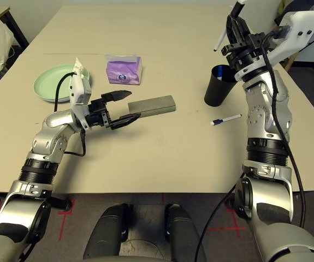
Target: Organize and tidy the items on the table.
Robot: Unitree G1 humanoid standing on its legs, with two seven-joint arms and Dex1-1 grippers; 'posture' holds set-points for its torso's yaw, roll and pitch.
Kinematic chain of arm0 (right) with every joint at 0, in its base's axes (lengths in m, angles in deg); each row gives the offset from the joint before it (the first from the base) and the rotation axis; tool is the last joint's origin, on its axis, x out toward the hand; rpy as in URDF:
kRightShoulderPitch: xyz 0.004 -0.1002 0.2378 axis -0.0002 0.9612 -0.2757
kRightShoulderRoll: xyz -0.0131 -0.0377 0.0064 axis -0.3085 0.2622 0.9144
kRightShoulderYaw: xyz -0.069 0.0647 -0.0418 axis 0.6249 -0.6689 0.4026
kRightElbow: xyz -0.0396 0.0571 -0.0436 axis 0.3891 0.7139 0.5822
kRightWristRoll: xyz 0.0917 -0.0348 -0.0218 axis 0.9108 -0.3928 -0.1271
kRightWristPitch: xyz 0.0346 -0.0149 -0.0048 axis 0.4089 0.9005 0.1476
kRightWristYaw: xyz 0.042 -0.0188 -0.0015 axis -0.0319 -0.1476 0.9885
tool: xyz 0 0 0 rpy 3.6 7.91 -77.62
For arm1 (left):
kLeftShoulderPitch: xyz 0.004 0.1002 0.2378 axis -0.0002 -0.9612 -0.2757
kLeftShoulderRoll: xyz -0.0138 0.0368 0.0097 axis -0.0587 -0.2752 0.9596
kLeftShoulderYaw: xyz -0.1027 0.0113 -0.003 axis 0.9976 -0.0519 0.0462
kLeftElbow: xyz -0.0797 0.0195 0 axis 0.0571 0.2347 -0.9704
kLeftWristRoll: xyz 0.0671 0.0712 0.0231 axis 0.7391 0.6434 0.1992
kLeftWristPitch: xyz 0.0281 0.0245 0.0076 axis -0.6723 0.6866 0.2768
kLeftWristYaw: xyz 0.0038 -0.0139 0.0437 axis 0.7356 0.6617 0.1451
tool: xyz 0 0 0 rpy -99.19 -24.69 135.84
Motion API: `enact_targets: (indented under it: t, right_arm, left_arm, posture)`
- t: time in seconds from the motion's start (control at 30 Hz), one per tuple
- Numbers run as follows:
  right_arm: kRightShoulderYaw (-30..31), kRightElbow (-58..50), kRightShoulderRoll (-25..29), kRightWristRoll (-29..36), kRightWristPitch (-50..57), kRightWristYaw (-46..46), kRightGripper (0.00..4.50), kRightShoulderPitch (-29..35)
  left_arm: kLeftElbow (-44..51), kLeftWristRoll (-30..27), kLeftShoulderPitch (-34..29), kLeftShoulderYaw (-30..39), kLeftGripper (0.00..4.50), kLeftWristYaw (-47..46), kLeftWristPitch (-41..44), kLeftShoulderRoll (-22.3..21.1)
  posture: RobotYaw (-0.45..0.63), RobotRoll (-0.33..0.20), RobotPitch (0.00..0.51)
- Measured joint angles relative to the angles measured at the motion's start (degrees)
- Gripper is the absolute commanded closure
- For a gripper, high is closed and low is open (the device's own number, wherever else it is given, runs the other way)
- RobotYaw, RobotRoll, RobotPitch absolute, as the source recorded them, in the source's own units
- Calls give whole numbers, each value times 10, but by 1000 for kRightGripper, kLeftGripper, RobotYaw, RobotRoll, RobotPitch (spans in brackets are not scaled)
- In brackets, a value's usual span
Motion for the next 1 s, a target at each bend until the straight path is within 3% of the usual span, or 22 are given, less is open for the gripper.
enact_targets:
  t: [0.33,1.0]
  right_arm:
    - [0,35,0,-32,16,-100,4401,-14]
    - [19,73,4,-53,100,-117,4401,-46]
  left_arm:
    - [-1,-1,1,0,0,-6,6,0]
    - [-3,-1,11,1,0,-8,10,-1]
  posture:
    - [84,0,110]
    - [106,0,113]
